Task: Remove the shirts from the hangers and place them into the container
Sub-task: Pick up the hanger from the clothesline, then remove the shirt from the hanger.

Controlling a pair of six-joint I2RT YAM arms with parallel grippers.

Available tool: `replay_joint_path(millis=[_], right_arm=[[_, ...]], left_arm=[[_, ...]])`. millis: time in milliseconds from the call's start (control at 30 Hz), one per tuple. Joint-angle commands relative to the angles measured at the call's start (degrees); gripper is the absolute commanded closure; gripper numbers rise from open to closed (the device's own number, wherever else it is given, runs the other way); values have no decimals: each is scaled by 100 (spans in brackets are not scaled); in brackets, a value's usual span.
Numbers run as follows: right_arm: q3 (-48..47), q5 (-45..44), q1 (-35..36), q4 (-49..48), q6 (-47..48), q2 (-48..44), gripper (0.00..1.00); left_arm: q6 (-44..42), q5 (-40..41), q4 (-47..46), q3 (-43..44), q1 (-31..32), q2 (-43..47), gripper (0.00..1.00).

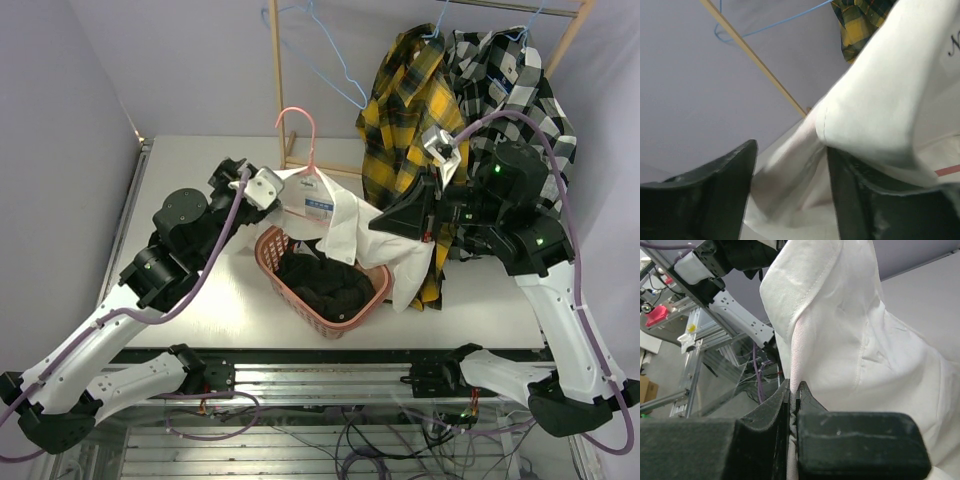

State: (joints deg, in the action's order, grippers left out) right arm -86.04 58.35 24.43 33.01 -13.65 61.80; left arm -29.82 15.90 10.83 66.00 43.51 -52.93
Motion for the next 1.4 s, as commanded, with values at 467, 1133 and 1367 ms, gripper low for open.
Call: replay_joint_path(millis=[467,1133,1367], right_arm=[[-925,-3781,36,180,353,-75,37],[765,-2536,336,-1699,-70,90,45],[700,-3861,1576,-1644,463,571,43]], left_arm=[[816,1907,1049,1271,33,-856,93],[2025,3298,3588,3932,38,-2368,93],[2117,3483,3797,4275,43,-2612,93]])
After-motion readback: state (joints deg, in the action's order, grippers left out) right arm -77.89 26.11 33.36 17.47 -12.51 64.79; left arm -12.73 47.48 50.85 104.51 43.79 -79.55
